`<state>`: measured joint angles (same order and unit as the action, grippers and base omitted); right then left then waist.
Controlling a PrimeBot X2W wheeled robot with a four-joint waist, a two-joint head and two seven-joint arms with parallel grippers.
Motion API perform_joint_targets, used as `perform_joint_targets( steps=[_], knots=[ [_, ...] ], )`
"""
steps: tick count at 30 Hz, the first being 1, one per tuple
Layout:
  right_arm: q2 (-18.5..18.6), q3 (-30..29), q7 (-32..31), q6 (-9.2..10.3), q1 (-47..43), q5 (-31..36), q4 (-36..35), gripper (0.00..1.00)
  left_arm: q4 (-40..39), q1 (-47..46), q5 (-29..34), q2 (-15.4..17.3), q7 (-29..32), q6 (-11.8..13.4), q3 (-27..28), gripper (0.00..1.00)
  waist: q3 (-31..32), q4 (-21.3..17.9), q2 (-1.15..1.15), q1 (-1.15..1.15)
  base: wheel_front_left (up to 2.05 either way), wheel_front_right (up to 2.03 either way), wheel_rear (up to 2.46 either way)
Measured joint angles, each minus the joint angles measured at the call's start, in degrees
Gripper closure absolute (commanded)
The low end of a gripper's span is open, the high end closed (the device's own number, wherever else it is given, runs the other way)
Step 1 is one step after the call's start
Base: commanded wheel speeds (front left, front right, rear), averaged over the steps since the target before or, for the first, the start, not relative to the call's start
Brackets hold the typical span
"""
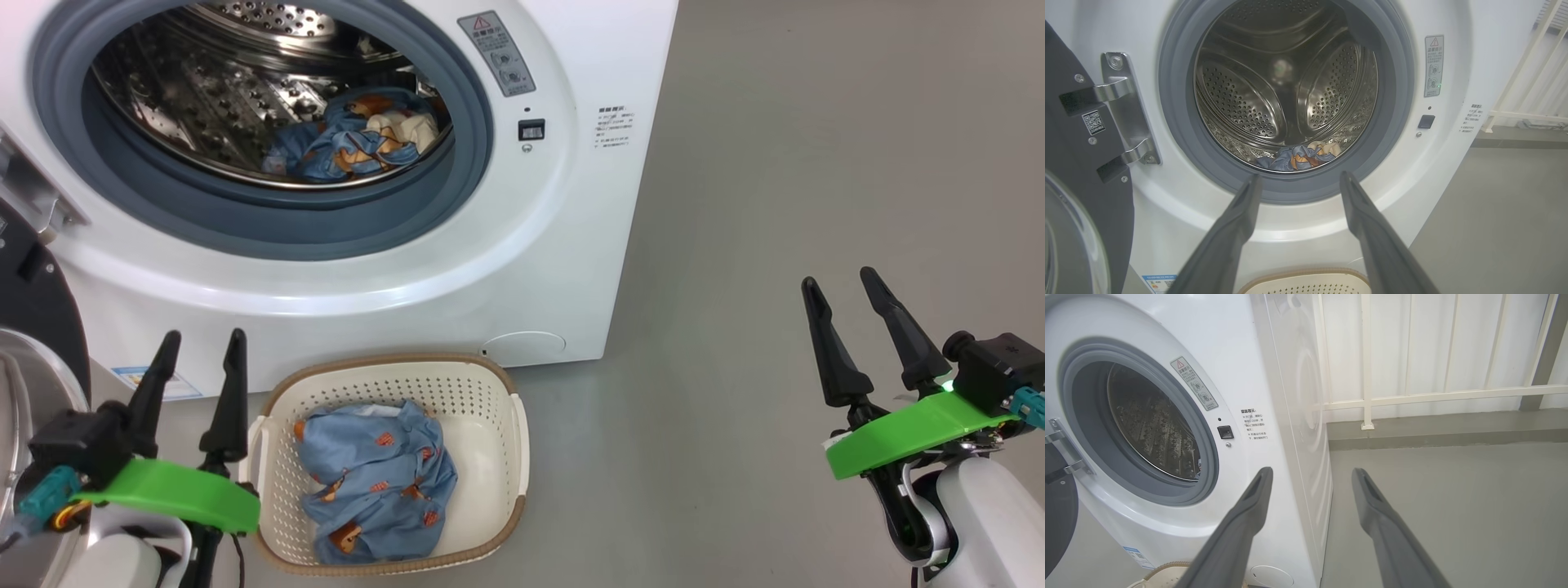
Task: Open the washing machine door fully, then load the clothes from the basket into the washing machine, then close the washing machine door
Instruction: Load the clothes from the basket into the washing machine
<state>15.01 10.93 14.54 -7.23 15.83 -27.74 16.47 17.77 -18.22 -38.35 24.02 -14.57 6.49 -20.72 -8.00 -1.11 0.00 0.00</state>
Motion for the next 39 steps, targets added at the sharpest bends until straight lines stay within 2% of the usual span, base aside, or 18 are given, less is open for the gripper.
perform_joint_targets(
  steps=[3,15,39],
  knots=[
    [0.03,0.07,0.0,0.0,0.0,0.03,-0.01,0.0,-1.01,0.9,0.93,-0.22,-0.01,0.64,0.36,0.0,-0.09,-0.18,0.0,0.0,0.0,0.0,0.0],
    [0.38,0.31,0.0,0.0,0.01,0.04,0.03,0.0,-1.96,2.03,1.74,-1.61,-0.04,0.63,1.45,0.0,-0.56,-0.65,0.0,0.01,0.0,0.0,0.0],
    [0.41,1.27,0.0,0.0,0.13,0.04,0.01,0.0,-1.15,1.94,2.18,-1.61,0.64,0.46,0.76,0.0,-2.29,-1.08,0.0,0.0,0.0,0.0,0.0]
  ],
)
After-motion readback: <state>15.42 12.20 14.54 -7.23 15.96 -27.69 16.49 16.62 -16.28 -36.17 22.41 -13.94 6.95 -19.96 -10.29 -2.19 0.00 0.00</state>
